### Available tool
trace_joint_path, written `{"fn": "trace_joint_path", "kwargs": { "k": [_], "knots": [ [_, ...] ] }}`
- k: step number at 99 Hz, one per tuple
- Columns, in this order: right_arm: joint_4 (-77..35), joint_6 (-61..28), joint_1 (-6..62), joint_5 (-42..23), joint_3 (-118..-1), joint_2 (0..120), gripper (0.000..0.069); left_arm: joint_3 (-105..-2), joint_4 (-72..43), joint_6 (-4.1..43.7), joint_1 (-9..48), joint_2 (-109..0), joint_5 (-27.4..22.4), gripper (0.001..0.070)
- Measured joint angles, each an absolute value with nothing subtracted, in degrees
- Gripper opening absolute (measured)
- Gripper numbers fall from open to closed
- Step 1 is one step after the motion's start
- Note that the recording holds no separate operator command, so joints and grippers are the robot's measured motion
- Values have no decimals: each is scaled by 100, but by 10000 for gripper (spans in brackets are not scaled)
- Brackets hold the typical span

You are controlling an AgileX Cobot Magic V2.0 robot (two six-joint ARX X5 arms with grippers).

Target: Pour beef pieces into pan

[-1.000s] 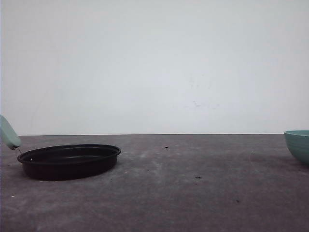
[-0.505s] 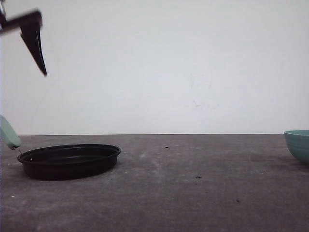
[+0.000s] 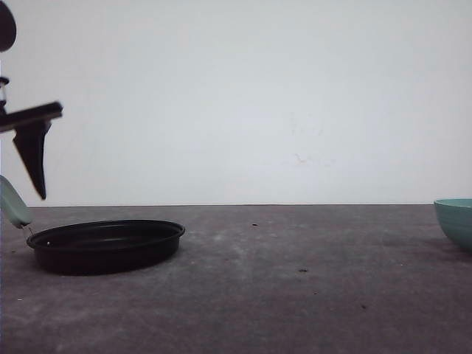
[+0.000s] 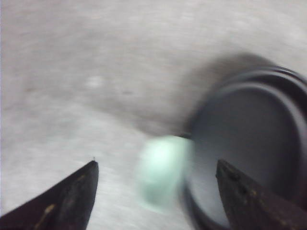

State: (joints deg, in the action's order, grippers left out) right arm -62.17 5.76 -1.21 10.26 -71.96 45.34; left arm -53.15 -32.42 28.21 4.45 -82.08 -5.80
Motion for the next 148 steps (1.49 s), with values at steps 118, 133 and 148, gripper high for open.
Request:
{"fn": "trace_joint_path", "kwargs": {
  "k": [118,133,148],
  "knots": [
    [-6340,578,-121,790,-7196,4449,543,-5030,-1684,3282,537,-8761,-639,73],
    [-6359,578,-121,617,-7196,4600,481,-4978,-1667,3262,569,-8436,-635,63],
    [-6351,576,-123,338,-7196,4945,423,-4974,-1625,3264,565,-7966,-622,55]
  ]
}}
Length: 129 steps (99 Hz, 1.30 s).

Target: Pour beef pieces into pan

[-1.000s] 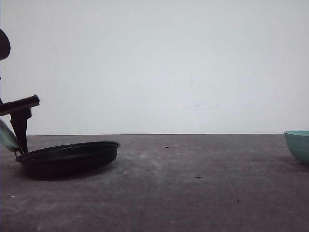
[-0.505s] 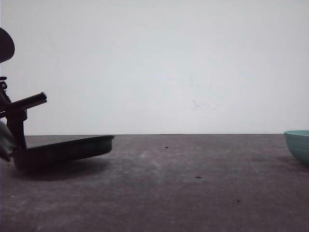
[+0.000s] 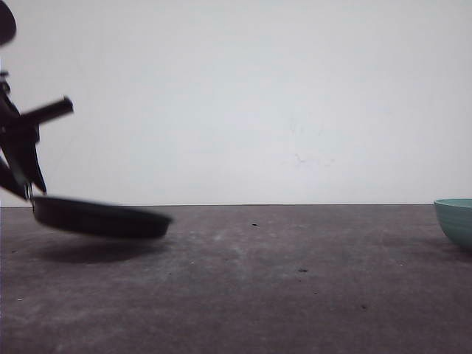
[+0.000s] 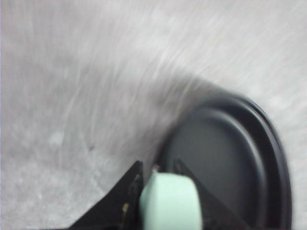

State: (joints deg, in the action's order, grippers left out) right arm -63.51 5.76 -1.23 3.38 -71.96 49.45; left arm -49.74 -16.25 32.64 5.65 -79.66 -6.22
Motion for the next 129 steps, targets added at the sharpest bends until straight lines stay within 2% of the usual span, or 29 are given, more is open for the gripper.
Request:
{"fn": "trace_joint_path", "kwargs": {
  "k": [18,33,52,65,77,85,129],
  "knots": [
    [-6276,443,-226,-115,-7196,5634,415,-4974,-1645,3264,567,-7236,-642,55],
    [-6224,320,-526,-132,-7196,6416,415,-4974,-1669,3264,593,-6659,-722,55],
    [-5621,381,-775,78,-7196,7354,415,-4974,-1944,3262,714,-6169,-731,55],
    [-5629,523,-819,180,-7196,8055,399,-4974,-2104,3258,816,-6018,-729,55],
    [-5841,585,-819,196,-7196,8628,324,-4974,-2174,3256,902,-5946,-735,55],
    [-5896,587,-819,196,-7196,8903,299,-4974,-2206,3256,939,-5913,-735,55],
    [-5607,600,-829,196,-7196,9647,276,-4974,-2252,3236,1017,-5896,-733,55]
  ]
}}
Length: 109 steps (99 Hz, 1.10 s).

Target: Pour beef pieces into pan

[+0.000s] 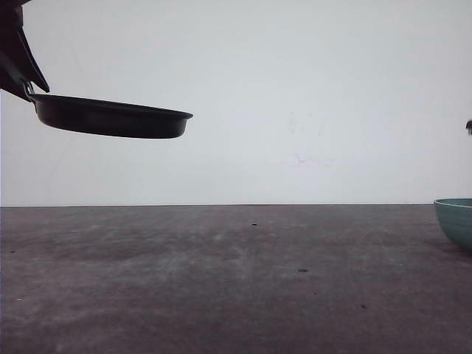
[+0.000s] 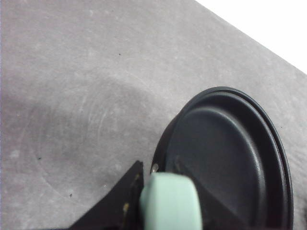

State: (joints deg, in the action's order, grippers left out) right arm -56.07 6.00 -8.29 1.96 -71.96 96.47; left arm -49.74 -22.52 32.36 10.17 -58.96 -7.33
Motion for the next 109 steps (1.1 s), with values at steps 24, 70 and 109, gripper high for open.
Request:
{"fn": "trace_joint_path", "kwargs": {
  "k": [24,70,109],
  "knots": [
    [-5360,604,-829,196,-7196,9841,254,-4974,-2252,3190,1017,-5896,-729,55],
    [-4989,650,-871,235,-7194,9959,181,-4974,-2252,3087,1017,-5896,-727,55],
    [-5046,696,-873,305,-7161,10259,179,-4974,-2255,3065,1039,-5896,-727,55]
  ]
}}
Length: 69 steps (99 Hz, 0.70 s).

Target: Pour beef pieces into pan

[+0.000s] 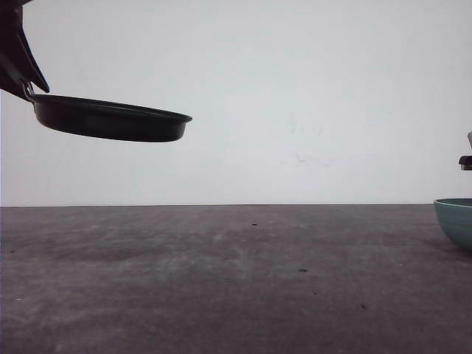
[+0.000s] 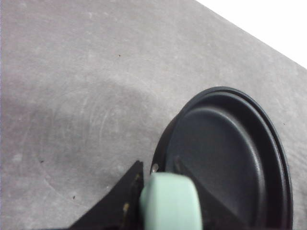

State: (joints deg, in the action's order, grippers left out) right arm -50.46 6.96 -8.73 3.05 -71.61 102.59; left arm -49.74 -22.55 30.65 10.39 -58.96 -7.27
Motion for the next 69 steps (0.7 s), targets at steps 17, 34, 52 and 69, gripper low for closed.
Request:
{"fn": "trace_joint_path", "kwargs": {
  "k": [17,34,52,69],
  "knots": [
    [-5037,725,-878,414,-7164,10243,44,-4974,-2255,3063,1041,-5896,-727,55],
    [-4967,718,-917,746,-7164,10202,27,-4974,-2259,3061,1041,-5894,-727,55],
    [-4856,727,-867,1227,-7161,10158,15,-4974,-2320,3061,1057,-5896,-727,55],
    [-4635,784,-607,1321,-7150,9756,14,-4974,-2423,3061,1212,-5979,-735,55]
  ]
}}
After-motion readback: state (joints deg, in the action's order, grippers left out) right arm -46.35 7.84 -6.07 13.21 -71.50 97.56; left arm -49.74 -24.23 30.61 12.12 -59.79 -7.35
